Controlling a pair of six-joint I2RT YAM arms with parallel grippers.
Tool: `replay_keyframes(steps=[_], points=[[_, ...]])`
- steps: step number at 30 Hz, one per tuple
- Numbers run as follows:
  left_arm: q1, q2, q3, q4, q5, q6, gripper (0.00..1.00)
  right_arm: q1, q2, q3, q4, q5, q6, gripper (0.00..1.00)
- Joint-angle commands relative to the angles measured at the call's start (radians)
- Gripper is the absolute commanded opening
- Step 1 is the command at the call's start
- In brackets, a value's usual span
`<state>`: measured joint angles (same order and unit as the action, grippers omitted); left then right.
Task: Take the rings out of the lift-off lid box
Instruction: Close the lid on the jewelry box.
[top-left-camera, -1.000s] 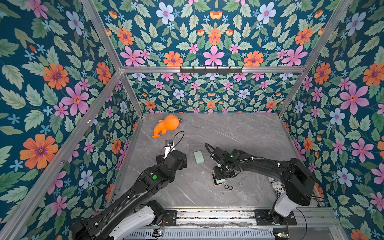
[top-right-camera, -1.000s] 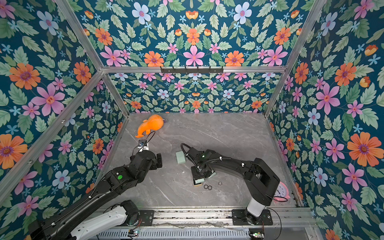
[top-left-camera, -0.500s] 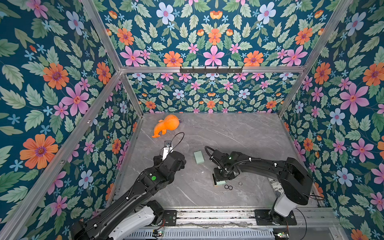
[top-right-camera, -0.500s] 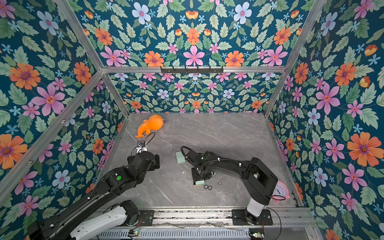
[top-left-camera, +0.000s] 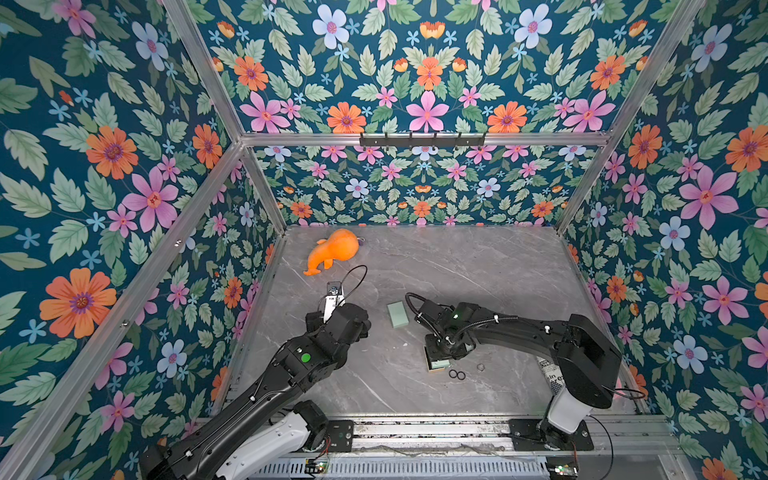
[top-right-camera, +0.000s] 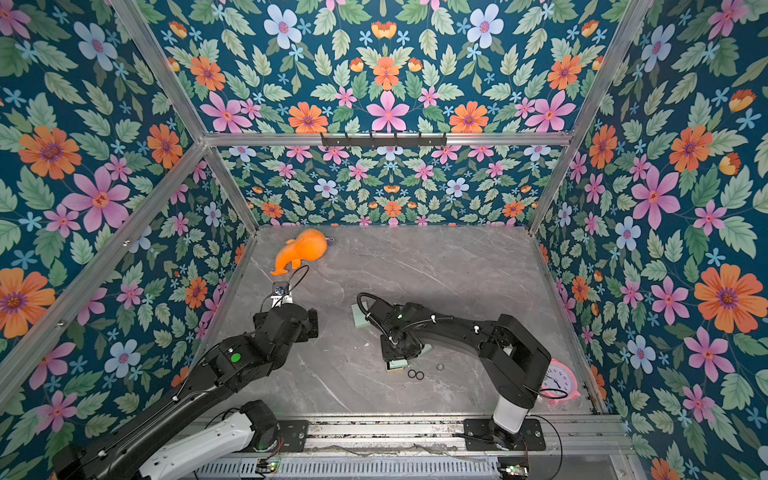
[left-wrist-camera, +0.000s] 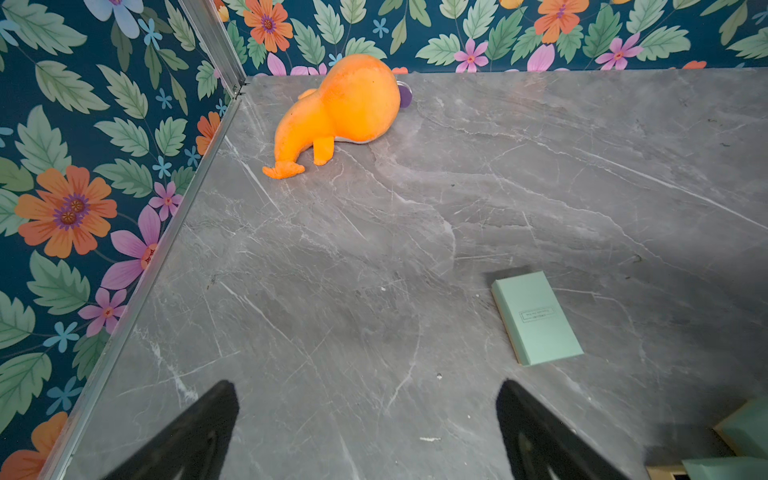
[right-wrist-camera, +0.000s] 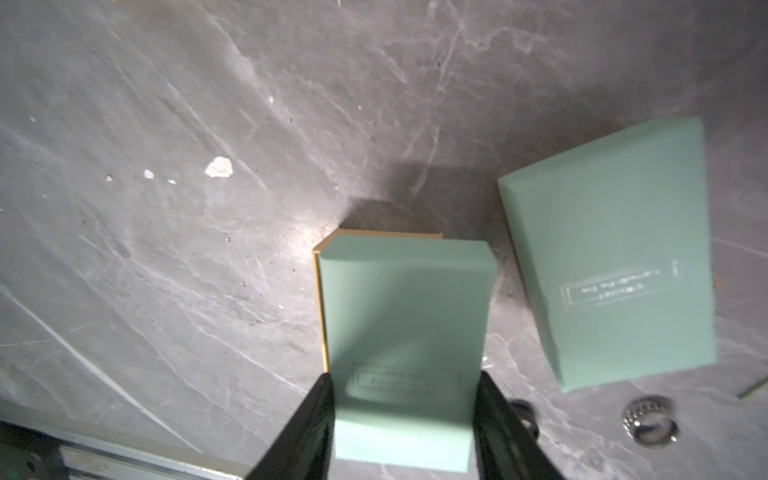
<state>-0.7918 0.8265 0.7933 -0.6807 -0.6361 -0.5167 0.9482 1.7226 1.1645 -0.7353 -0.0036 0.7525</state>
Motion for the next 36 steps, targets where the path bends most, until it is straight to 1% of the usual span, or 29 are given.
replay_keyframes(steps=[1, 36], points=[[0.000, 0.000, 0.003, -0.010, -0.015, 0.012, 0.99, 0.006, 0.008, 0.015, -0.021, 0.018, 0.018, 0.29], [0.000, 0.002, 0.001, -0.010, -0.012, 0.016, 1.00, 0.035, 0.047, 0.035, -0.024, 0.006, 0.045, 0.27]])
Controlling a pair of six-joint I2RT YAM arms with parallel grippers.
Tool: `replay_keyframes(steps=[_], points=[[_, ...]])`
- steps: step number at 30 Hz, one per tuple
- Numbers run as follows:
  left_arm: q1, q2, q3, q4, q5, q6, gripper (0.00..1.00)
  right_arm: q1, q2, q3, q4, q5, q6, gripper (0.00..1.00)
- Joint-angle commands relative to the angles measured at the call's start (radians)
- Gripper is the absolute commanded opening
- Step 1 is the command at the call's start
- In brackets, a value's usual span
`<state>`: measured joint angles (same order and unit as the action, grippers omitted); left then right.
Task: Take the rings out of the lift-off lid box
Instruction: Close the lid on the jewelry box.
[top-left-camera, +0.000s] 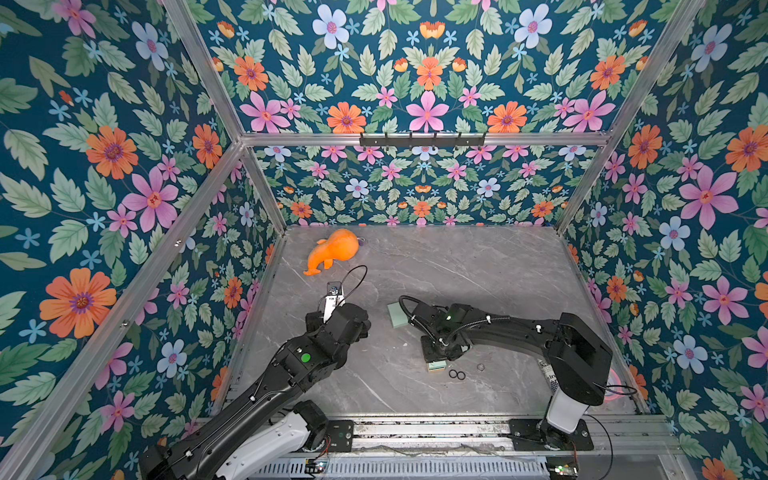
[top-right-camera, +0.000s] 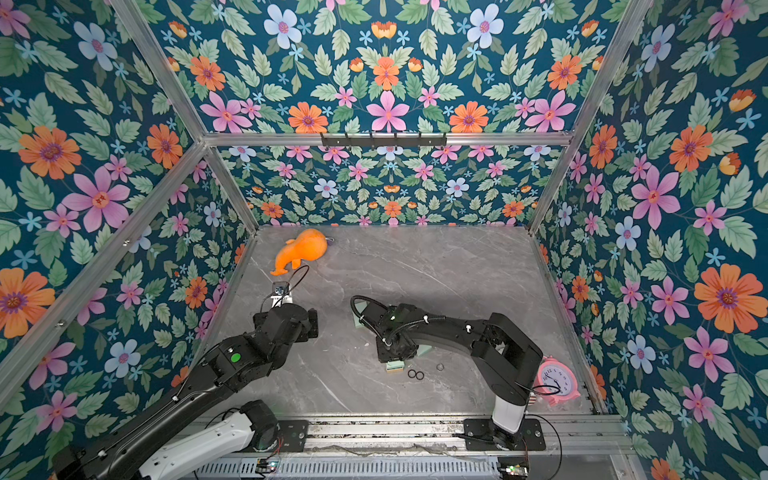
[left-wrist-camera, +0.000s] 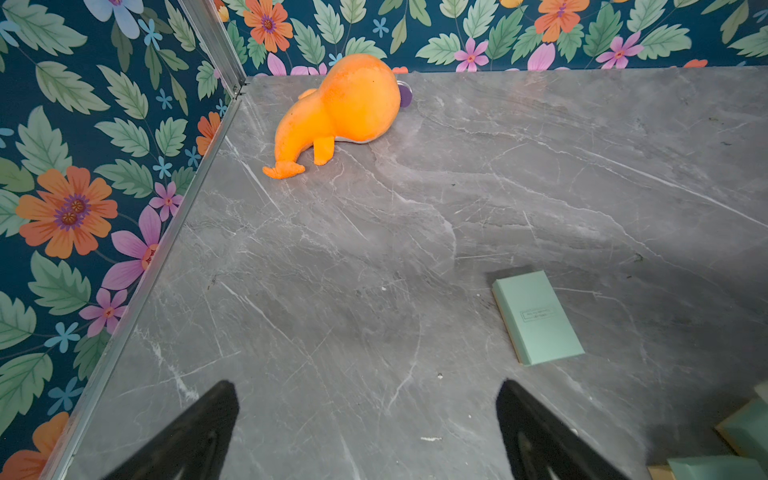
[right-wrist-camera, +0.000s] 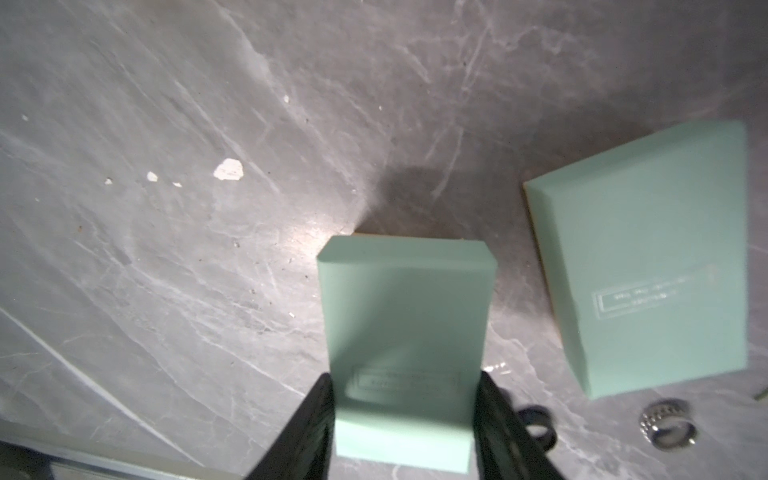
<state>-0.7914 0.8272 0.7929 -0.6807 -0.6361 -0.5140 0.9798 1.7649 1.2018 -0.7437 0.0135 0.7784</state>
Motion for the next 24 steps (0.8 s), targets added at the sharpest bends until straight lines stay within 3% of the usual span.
replay_keyframes(steps=[1, 24], points=[[0.001, 0.001, 0.002, -0.010, -0.012, 0.012, 1.00, 0.004, 0.002, -0.002, -0.017, -0.011, 0.021, 0.27], [0.001, 0.004, 0.002, -0.009, -0.012, 0.012, 1.00, 0.033, -0.014, 0.001, -0.033, 0.009, 0.042, 0.27]])
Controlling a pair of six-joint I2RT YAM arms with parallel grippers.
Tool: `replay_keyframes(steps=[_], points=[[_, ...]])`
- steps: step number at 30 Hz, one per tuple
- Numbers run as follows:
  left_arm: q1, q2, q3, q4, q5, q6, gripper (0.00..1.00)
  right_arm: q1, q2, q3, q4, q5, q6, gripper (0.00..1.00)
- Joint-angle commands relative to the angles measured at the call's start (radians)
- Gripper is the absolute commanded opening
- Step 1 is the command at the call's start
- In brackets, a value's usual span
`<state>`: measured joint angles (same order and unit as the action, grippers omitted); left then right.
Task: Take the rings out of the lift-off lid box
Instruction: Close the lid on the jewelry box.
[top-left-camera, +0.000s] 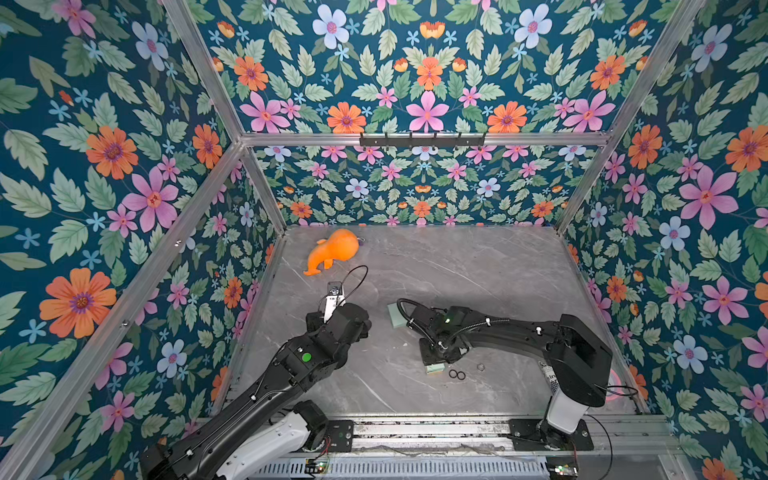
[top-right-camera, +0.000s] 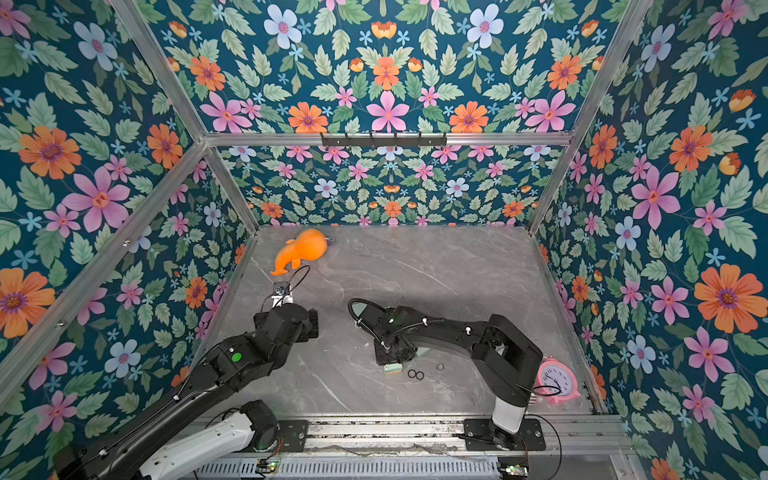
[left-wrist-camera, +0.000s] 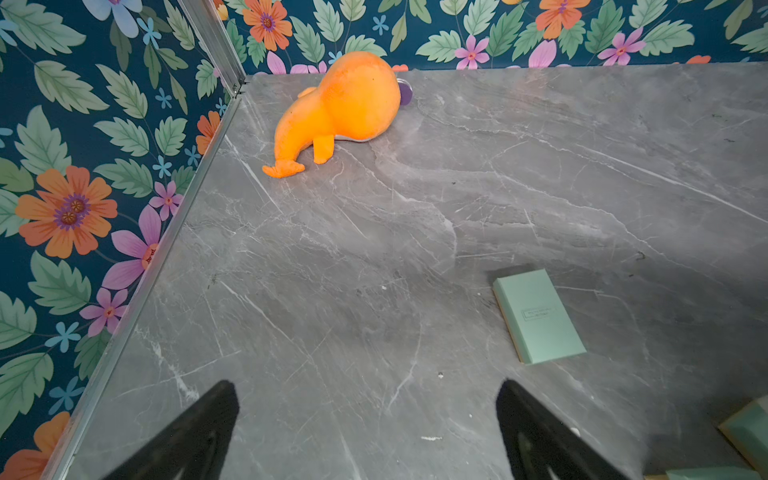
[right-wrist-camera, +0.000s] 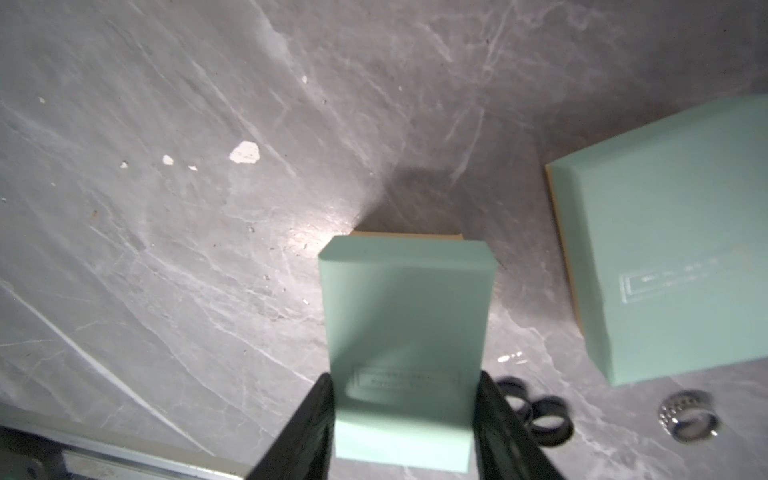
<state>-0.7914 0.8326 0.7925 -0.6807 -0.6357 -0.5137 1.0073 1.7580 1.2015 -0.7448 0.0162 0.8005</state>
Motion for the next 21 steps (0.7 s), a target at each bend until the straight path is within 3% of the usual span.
replay_keyframes(steps=[1, 21], points=[[0.001, 0.000, 0.002, -0.009, -0.012, 0.013, 1.00, 0.009, -0.006, 0.002, -0.034, 0.008, 0.021, 0.27], [0.001, -0.001, 0.002, -0.011, -0.011, 0.012, 1.00, 0.017, 0.011, 0.007, -0.041, 0.024, 0.023, 0.27]])
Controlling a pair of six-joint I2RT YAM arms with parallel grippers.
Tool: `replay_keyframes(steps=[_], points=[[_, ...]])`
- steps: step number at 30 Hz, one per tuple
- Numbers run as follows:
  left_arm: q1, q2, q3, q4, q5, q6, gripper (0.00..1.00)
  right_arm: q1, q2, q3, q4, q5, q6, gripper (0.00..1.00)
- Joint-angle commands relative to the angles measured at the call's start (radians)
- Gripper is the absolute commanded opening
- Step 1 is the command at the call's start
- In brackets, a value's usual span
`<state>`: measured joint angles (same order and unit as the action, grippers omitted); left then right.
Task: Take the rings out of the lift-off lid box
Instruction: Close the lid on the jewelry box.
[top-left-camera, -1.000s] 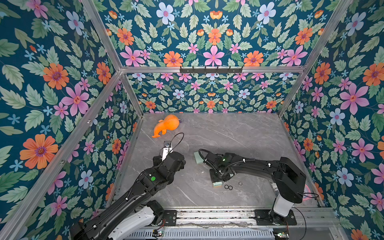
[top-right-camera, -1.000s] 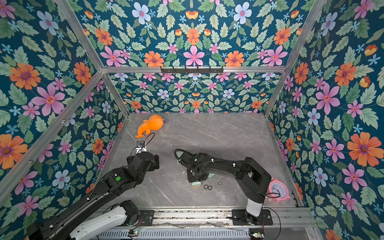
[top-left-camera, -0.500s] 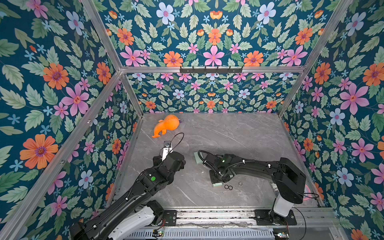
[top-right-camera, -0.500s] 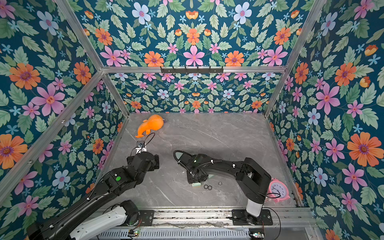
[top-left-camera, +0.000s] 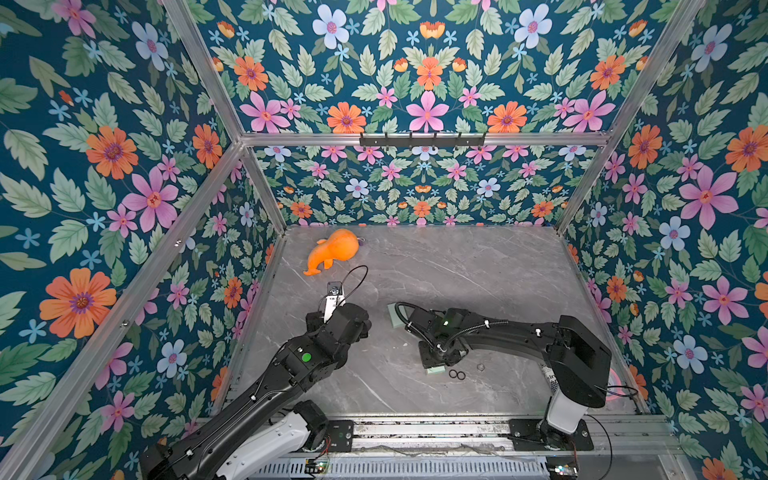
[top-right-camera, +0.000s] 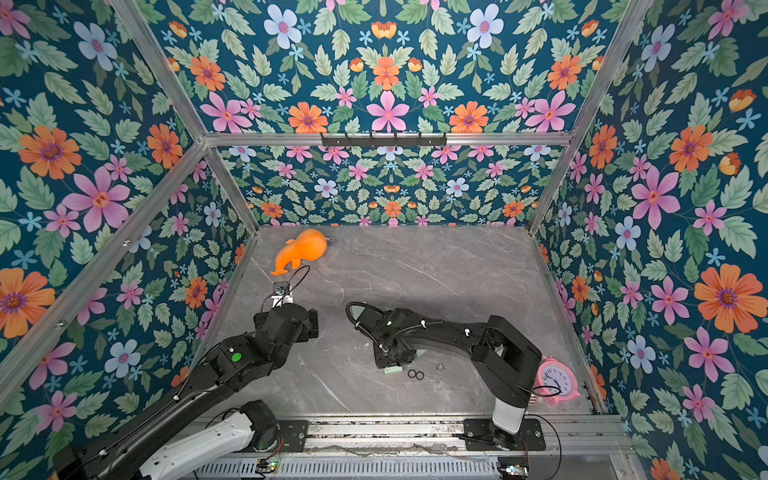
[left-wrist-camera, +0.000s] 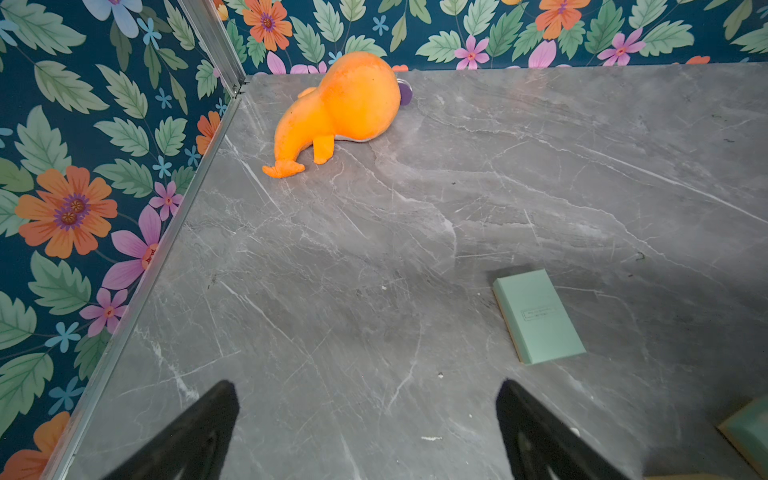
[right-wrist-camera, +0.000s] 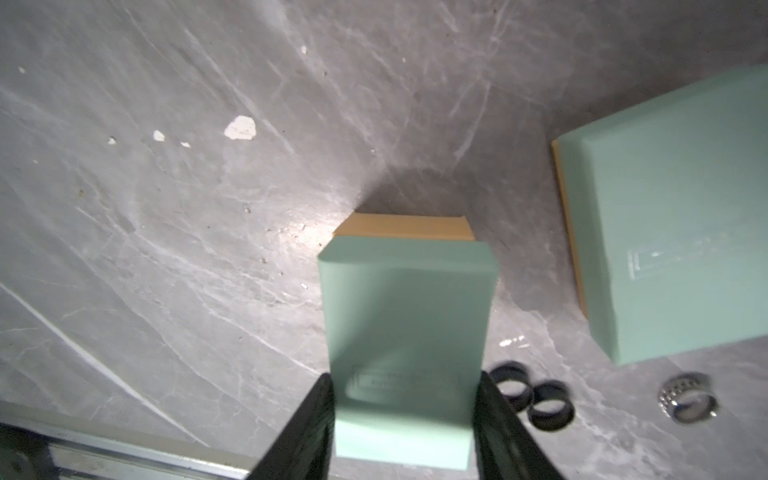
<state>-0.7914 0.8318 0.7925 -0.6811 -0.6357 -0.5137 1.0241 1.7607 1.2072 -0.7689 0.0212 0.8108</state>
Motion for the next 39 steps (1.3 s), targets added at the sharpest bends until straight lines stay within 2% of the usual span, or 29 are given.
replay_keyframes(steps=[1, 31, 39], points=[[0.000, 0.000, 0.002, -0.011, -0.011, 0.013, 1.00, 0.001, 0.008, 0.003, -0.017, 0.022, 0.012, 0.27], [0.001, 0.007, 0.002, -0.010, -0.007, 0.015, 1.00, -0.003, 0.051, 0.041, -0.030, 0.023, -0.014, 0.29], [0.001, 0.012, 0.004, -0.010, -0.006, 0.017, 1.00, -0.003, 0.015, 0.055, -0.062, 0.054, -0.013, 0.29]])
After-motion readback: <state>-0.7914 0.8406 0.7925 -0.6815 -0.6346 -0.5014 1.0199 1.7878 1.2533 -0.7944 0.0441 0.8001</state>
